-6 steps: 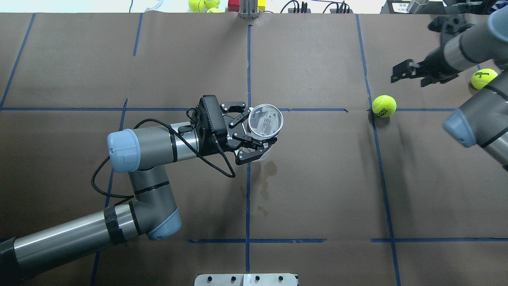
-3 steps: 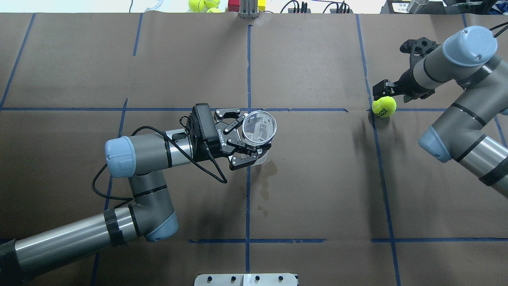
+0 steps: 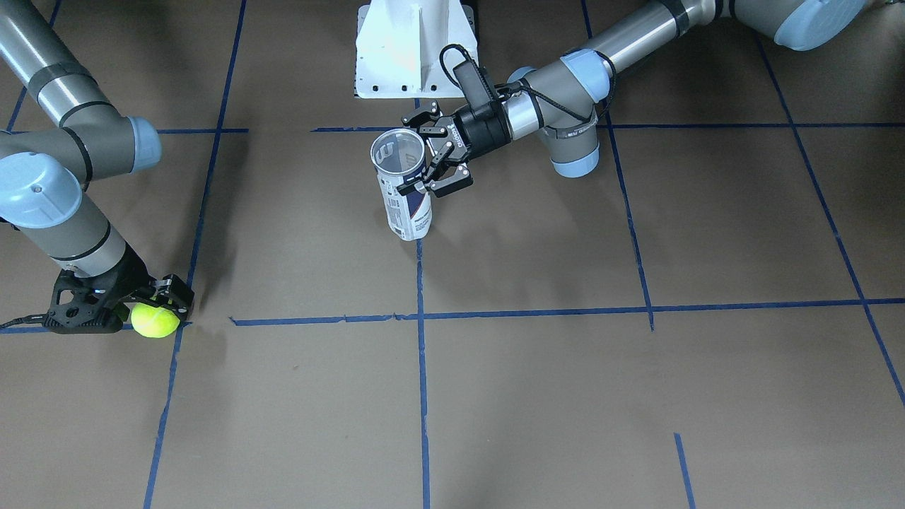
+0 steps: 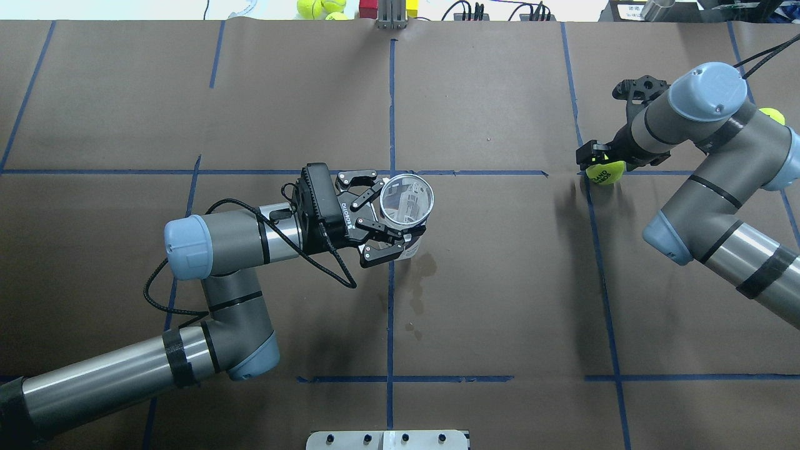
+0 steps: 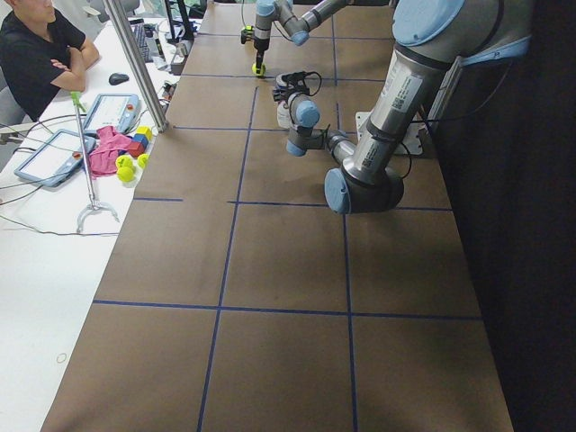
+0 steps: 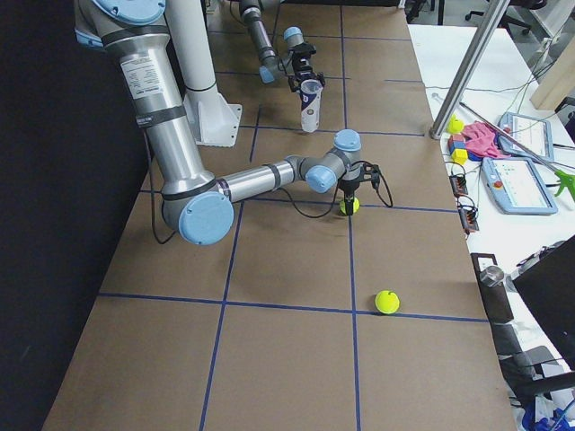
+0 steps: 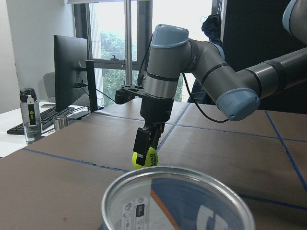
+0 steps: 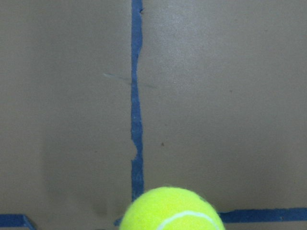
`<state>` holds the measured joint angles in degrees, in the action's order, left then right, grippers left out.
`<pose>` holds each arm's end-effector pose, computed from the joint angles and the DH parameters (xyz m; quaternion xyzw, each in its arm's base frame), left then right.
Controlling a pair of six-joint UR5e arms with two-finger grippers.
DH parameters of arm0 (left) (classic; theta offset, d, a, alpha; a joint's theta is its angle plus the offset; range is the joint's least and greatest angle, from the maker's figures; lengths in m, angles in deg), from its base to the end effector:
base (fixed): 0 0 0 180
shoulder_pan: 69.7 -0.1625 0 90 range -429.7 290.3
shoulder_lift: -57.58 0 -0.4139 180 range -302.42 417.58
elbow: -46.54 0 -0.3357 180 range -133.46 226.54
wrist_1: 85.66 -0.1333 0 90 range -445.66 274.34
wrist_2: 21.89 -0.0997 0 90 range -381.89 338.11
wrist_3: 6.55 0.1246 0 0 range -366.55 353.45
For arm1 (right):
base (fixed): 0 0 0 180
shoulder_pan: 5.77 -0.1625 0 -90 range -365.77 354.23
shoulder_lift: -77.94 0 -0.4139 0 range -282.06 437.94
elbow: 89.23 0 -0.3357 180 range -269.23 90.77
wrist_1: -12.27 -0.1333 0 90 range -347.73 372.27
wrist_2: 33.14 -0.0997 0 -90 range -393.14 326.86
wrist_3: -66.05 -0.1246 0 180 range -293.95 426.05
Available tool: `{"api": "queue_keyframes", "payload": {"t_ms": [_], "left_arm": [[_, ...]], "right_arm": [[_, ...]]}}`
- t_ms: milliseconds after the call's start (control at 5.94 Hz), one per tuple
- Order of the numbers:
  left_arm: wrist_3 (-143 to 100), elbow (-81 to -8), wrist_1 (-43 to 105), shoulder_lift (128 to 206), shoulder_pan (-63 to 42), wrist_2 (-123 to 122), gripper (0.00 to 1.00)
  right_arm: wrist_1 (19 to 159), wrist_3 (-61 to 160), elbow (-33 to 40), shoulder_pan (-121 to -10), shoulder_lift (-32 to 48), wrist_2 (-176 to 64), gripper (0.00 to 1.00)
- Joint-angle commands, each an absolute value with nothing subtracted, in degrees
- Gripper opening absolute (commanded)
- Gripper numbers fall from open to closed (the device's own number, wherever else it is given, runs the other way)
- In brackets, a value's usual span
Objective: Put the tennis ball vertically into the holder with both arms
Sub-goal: 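Grasp the nearer tennis ball with the right gripper while the left holds the can, then carry the ball with the right gripper over the can and release it inside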
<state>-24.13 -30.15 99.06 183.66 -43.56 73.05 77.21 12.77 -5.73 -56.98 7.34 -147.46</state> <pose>0.5002 -0.3820 0.2213 0.6327 0.5741 0.2376 0.4622 -0.3202 -0.5293 0.5062 0.0774 -0.3671 0.0486 0.9257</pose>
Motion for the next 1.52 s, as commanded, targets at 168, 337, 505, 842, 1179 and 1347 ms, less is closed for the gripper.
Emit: {"api": "queue_keyframes", "payload": {"t_ms": [168, 337, 505, 842, 1179, 1347], "left_arm": [[-24.22, -30.01, 99.17, 182.66, -43.59, 72.94, 0.70], [-24.22, -30.01, 99.26, 182.48, -43.68, 72.94, 0.70], [-24.74, -30.01, 99.35, 182.56, -43.77, 72.68, 0.70], [-25.80, -28.70, 102.49, 182.83, -46.57, 68.83, 0.70], [-25.80, -28.60, 102.51, 182.92, -46.67, 68.81, 0.72], [-25.80, -28.60, 102.51, 182.92, -46.67, 68.81, 0.73]], "right_arm": [[76.87, 12.70, -5.39, -56.92, 8.06, -145.03, 0.00], [77.57, 12.00, -1.03, -57.18, 8.32, -145.20, 0.00], [79.14, 9.21, 3.36, -57.10, 8.41, -145.46, 0.00], [96.70, 0.80, 17.65, -55.27, 13.39, -146.08, 0.00], [106.74, -9.74, 26.50, -50.62, 20.34, -146.17, 0.02], [106.93, -14.85, 27.83, -48.25, 22.46, -145.73, 0.03]]}}
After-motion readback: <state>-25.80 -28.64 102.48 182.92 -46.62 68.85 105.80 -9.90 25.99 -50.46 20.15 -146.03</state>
